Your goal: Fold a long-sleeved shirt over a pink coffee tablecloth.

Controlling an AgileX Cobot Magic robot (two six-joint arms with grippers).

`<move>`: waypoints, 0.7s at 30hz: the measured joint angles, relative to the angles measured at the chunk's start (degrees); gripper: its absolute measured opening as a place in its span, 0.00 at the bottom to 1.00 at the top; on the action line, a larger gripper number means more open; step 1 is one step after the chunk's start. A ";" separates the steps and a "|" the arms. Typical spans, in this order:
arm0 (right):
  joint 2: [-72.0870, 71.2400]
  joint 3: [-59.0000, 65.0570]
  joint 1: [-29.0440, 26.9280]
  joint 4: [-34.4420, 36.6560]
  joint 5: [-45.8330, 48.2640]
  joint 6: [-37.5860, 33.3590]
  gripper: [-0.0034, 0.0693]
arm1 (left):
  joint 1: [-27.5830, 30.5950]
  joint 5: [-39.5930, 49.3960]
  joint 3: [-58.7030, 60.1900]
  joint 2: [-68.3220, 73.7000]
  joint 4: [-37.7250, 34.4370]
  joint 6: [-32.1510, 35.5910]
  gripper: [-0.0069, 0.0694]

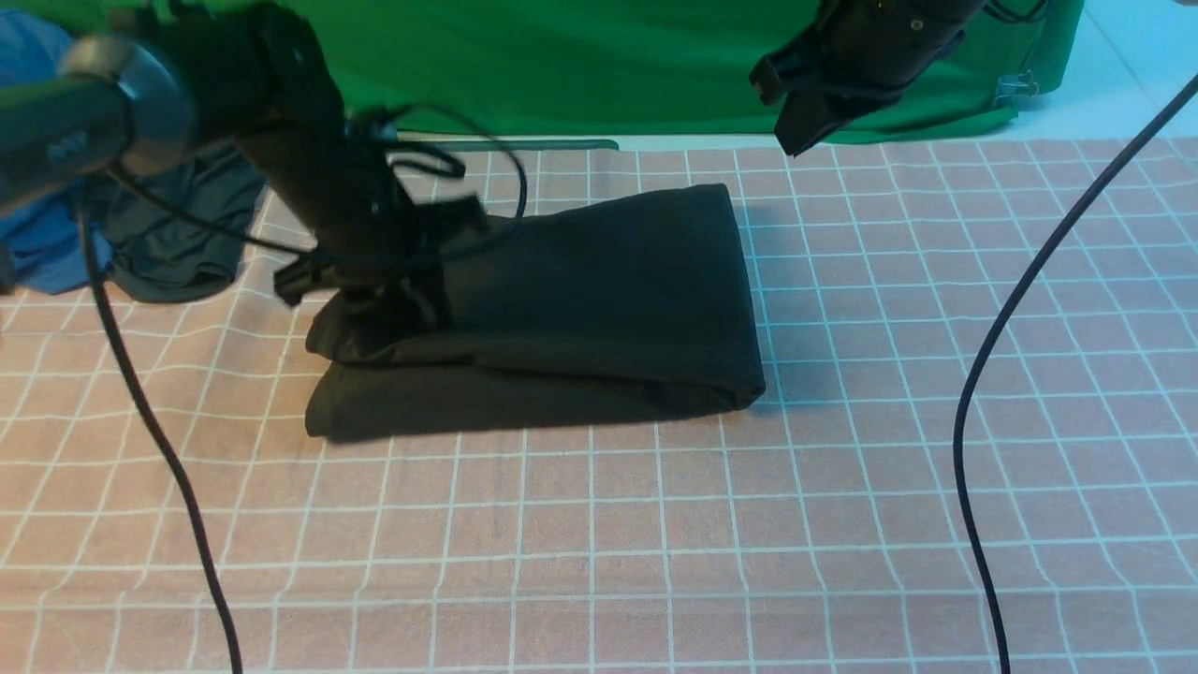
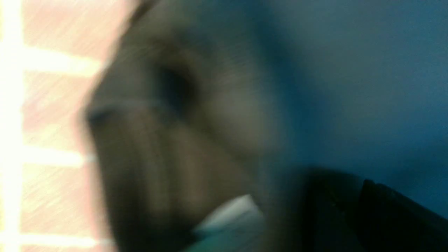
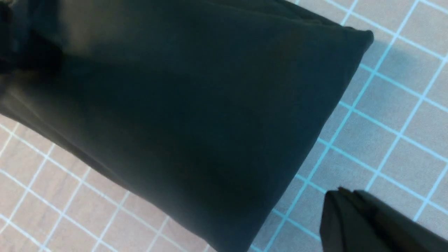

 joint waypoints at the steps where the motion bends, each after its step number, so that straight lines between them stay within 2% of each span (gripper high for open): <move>1: 0.00 0.03 0.00 0.00 0.05 0.00 0.10 | 0.04 1.20 0.27 0.58 0.63 -0.42 0.34; 5: 0.00 0.03 0.00 -0.25 0.05 -0.06 0.10 | 0.01 2.04 0.36 0.35 1.06 -0.74 0.34; 8: 0.00 0.03 0.00 -3.26 0.05 0.18 0.10 | 0.01 3.56 0.36 -0.97 3.10 -1.02 0.34; 13: -0.56 0.03 -1.57 -7.61 0.05 2.48 0.11 | 3.37 5.34 3.01 -5.48 7.36 -2.87 0.34; 17: -1.20 0.07 -2.42 -8.24 0.05 3.08 0.12 | 7.51 3.40 7.21 -6.41 4.10 -2.11 0.34; 21: -1.39 0.10 -2.49 -8.38 0.05 3.56 0.13 | 9.08 2.90 10.40 -6.78 0.98 0.91 0.34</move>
